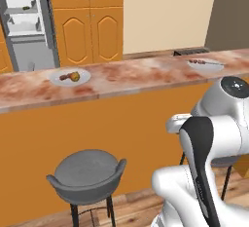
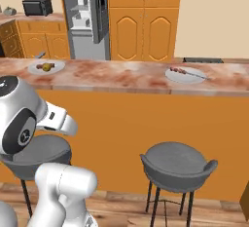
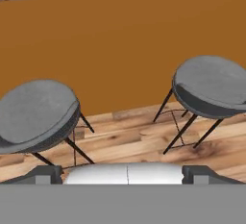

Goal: Pick up the apple and peach from the fridge and place one fruit on each plate on the dining counter.

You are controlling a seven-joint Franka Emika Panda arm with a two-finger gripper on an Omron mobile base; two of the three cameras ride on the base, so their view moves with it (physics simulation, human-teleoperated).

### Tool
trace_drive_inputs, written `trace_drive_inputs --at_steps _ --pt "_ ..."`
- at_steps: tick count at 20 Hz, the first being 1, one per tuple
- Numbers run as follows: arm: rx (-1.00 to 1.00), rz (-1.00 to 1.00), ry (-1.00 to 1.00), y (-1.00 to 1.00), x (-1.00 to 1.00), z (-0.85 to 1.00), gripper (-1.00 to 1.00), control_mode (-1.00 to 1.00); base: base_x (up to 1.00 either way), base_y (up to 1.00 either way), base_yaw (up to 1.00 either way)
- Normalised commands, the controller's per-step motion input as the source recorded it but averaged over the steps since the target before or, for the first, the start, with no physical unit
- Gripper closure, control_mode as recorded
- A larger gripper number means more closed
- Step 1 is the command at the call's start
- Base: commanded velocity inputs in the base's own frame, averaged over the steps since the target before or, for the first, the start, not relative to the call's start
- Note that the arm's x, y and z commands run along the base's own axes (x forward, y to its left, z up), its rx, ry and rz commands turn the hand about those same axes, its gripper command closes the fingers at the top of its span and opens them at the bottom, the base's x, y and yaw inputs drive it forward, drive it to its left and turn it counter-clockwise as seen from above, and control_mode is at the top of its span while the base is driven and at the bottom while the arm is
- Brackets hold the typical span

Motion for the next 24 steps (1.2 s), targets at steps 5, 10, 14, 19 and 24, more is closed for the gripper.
trace_drive_inputs --at_steps 5,10,14,19,24 --pt "0.00 0.00 0.00 0.00 0.00 0.00 -1.00 1.00 -0.30 -1.00 0.00" --pt "0.00 0.00 0.00 0.00 0.00 0.00 -1.00 1.00 -0.18 -1.00 0.00" --pt "0.00 0.00 0.00 0.00 0.00 0.00 -1.00 1.00 -0.01 -1.00 0.00" --pt "0.00 0.00 0.00 0.00 0.00 0.00 -1.00 1.00 0.00 -1.00 0.02" --pt "0.00 0.00 0.00 0.00 0.00 0.00 -1.00 1.00 0.00 -1.00 0.04"
